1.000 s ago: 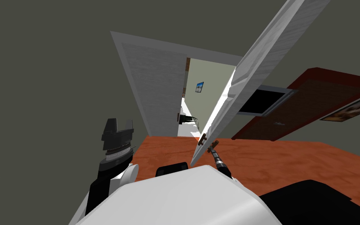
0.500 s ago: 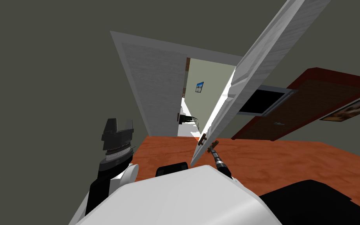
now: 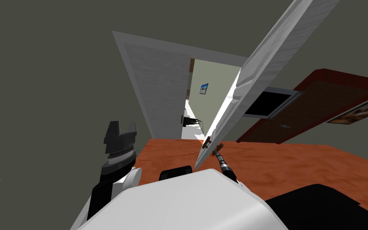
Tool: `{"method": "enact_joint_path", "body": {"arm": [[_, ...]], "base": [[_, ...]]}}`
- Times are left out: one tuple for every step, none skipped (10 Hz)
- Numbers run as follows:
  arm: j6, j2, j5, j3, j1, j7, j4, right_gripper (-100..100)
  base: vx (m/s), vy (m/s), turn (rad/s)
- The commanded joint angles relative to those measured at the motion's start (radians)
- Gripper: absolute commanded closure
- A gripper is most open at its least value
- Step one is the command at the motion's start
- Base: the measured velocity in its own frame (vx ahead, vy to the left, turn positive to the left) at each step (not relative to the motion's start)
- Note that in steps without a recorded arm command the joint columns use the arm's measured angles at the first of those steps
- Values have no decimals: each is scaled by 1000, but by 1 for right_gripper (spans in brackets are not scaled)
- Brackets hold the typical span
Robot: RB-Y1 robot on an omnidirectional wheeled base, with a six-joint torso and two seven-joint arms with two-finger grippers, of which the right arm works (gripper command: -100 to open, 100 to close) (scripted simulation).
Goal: Pull the door open
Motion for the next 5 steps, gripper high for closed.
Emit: {"method": "enact_joint_path", "body": {"arm": [[4, 8, -4, 9, -8, -34, 0, 100], [4, 8, -4, 9, -8, -34, 0, 100], [4, 8, -4, 9, -8, -34, 0, 100], [4, 8, -4, 9, -8, -34, 0, 100], [4, 8, -4, 9, -8, -34, 0, 100]], "base": [[-49, -51, 29], [-26, -32, 16], [-3, -13, 8], [9, 7, -2], [9, 8, -11]]}}
